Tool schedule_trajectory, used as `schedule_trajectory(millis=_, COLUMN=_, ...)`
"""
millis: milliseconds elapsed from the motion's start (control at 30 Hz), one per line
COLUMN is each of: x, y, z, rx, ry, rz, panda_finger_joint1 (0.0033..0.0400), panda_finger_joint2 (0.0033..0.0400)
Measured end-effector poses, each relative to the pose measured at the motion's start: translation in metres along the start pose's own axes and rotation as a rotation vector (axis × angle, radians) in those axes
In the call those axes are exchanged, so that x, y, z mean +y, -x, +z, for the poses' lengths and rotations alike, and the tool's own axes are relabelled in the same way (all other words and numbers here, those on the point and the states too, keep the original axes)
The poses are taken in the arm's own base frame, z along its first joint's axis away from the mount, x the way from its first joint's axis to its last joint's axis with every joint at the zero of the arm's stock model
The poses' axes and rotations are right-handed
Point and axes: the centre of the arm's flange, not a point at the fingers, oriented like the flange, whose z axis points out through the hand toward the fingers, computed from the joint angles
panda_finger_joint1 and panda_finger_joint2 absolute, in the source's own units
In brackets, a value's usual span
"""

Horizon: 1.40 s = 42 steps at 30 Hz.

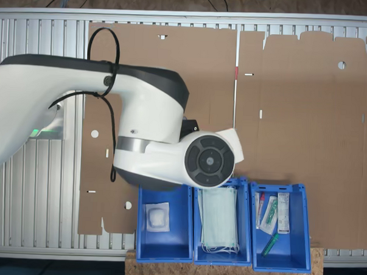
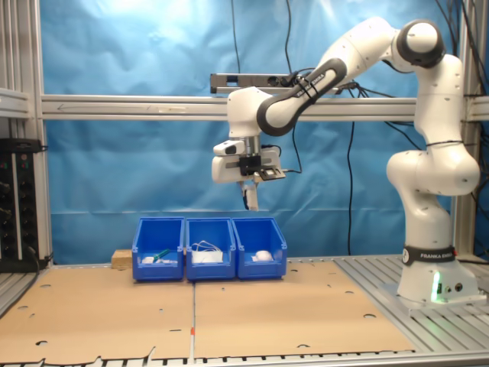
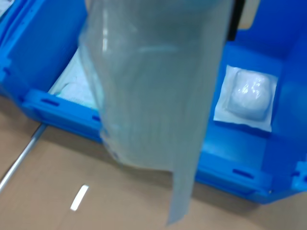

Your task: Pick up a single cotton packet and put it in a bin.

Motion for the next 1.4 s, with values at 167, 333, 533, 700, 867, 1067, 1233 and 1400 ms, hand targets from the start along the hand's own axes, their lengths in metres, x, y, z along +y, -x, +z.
schedule_trajectory(millis=167, x=0.005, y=0.045, z=0.005, rx=-0.027, ry=0.008, rz=0.018, panda_finger_joint1=0.0055, panda_finger_joint2=0.0055)
schedule_trajectory(millis=333, x=0.009, y=0.071, z=0.011, rx=-0.037, ry=0.019, rz=0.023, panda_finger_joint1=0.0055, panda_finger_joint2=0.0055)
schedule_trajectory(millis=533, x=0.015, y=0.101, z=0.02, rx=-0.058, ry=0.034, rz=0.03, panda_finger_joint1=0.0055, panda_finger_joint2=0.0055)
schedule_trajectory(millis=700, x=0.019, y=0.116, z=0.032, rx=-0.085, ry=0.038, rz=0.028, panda_finger_joint1=0.0055, panda_finger_joint2=0.0055)
schedule_trajectory(millis=867, x=0.024, y=0.122, z=0.043, rx=-0.118, ry=0.041, rz=0.01, panda_finger_joint1=0.0055, panda_finger_joint2=0.0055)
schedule_trajectory(millis=1067, x=0.029, y=0.122, z=0.054, rx=-0.151, ry=0.045, rz=-0.022, panda_finger_joint1=0.0055, panda_finger_joint2=0.0055)
schedule_trajectory(millis=1233, x=0.032, y=0.122, z=0.056, rx=-0.161, ry=0.052, rz=-0.037, panda_finger_joint1=0.0055, panda_finger_joint2=0.0055)
schedule_trajectory(millis=1400, x=0.034, y=0.122, z=0.056, rx=-0.164, ry=0.06, rz=-0.048, panda_finger_joint1=0.0055, panda_finger_joint2=0.0055)
